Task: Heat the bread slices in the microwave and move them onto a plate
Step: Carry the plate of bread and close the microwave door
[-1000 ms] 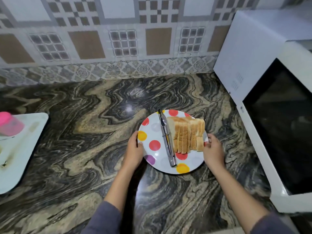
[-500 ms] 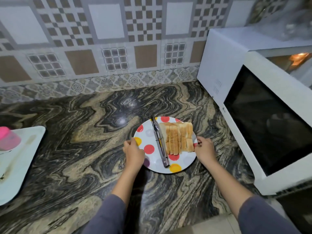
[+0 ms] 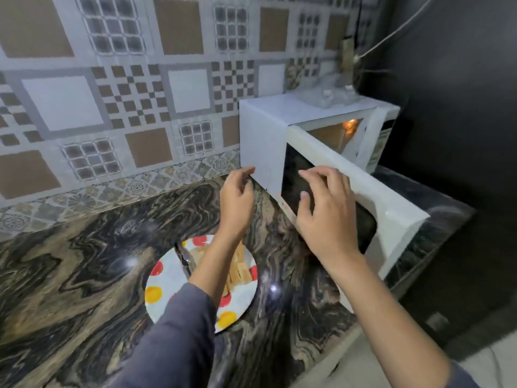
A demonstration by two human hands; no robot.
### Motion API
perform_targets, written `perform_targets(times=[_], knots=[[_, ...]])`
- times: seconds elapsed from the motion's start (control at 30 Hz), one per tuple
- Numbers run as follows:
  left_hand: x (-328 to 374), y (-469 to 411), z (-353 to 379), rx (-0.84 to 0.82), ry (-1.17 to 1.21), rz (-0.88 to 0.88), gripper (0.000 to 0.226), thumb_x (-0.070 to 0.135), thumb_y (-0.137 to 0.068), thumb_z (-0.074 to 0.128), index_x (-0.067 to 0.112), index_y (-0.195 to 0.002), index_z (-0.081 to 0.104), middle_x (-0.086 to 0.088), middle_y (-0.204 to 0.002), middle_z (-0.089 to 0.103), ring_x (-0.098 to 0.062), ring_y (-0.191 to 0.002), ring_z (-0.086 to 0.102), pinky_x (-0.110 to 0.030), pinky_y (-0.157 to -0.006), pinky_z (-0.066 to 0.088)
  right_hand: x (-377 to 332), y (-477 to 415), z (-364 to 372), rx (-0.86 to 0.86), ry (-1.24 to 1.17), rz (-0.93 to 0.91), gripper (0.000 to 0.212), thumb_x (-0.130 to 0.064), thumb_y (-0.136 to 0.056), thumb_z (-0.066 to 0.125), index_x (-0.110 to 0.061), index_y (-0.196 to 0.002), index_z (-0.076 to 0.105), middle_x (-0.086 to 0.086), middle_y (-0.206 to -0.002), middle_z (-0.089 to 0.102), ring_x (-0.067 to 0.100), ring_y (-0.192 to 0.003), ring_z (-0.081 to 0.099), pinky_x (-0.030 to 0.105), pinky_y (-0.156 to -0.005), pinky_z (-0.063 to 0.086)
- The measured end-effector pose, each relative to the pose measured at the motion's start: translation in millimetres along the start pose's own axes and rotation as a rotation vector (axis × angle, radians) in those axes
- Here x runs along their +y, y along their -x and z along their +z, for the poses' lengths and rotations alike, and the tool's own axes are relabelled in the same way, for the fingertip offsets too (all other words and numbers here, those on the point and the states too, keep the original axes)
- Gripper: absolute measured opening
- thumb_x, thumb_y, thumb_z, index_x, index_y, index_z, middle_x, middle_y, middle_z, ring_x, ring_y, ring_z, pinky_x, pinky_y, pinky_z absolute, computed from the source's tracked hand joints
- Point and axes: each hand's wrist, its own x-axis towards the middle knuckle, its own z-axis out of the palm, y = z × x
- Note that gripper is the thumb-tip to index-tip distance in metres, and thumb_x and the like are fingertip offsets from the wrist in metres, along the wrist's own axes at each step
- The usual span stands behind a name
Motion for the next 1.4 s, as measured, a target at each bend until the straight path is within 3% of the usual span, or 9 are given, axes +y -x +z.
perform_targets(times=[0.2,0.37,0.5,0.7,0.9,1.1,1.4], knots=[[44,-14,84,-0.246,0.187,0.254,0.028,0.017,-0.093,0.044,0.016,-0.115,0.061,0.006,-0.114,0.058,-0.012,-0.113,0.054,-0.027,-0.096,0.043,32,-5,-48,0.107,0.353,0.082,0.032,-0.012,-0.078,0.061,-0.016,-0.109,0.062,0.002,-0.112,0.058,0.02,-0.109,0.047,0.032,-0.088,0.031],[49,-12,140,-0.332,0.177,0.378,0.023,0.016,-0.095,0.047,0.015,-0.103,0.068,0.008,-0.108,0.062,-0.001,-0.116,0.049,-0.035,-0.105,0.038,73,4,-57,0.022,0.439,0.176,0.028,-0.023,-0.083,0.052,-0.014,-0.107,0.065,0.002,-0.106,0.06,0.024,-0.103,0.055,0.037,-0.083,0.042],[38,-16,174,-0.211,0.173,0.446,0.028,0.02,-0.092,0.045,0.009,-0.084,0.07,0.006,-0.091,0.064,0.013,-0.095,0.05,-0.058,-0.099,0.037,114,2,-54,0.064,0.336,0.114,0.035,-0.028,-0.088,0.045,-0.011,-0.109,0.067,0.002,-0.1,0.065,0.023,-0.095,0.057,0.035,-0.077,0.047],[34,-24,228,-0.09,0.086,0.556,0.03,0.014,-0.094,0.041,0.006,-0.091,0.069,-0.005,-0.09,0.065,-0.007,-0.098,0.054,-0.04,-0.107,0.03,201,-20,-46,0.242,0.179,0.012,0.025,-0.023,-0.088,0.056,-0.01,-0.104,0.072,0.001,-0.102,0.071,0.016,-0.098,0.059,0.032,-0.082,0.049],[24,-49,282,0.035,-0.157,0.641,0.031,0.015,-0.095,0.039,0.005,-0.103,0.067,-0.009,-0.103,0.067,-0.018,-0.106,0.055,-0.025,-0.108,0.026,289,-67,-31,0.201,0.05,-0.059,0.026,-0.021,-0.088,0.057,-0.007,-0.105,0.071,0.004,-0.107,0.071,0.019,-0.102,0.063,0.037,-0.09,0.052],[17,-77,335,0.214,-0.344,0.594,0.031,0.017,-0.094,0.04,0.004,-0.107,0.066,-0.01,-0.11,0.067,-0.019,-0.113,0.052,-0.028,-0.109,0.023,356,-125,-3,0.088,-0.015,-0.152,0.032,-0.024,-0.09,0.051,-0.007,-0.111,0.068,0.006,-0.113,0.07,0.021,-0.107,0.063,0.034,-0.098,0.047],[-3,-135,368,0.3,-0.719,0.576,0.034,0.015,-0.092,0.042,0.009,-0.121,0.06,-0.006,-0.124,0.062,-0.019,-0.122,0.047,-0.034,-0.11,0.023,412,-207,68,0.057,-0.135,-0.247,0.034,-0.023,-0.089,0.05,-0.005,-0.113,0.067,0.008,-0.115,0.069,0.024,-0.11,0.061,0.036,-0.1,0.046]])
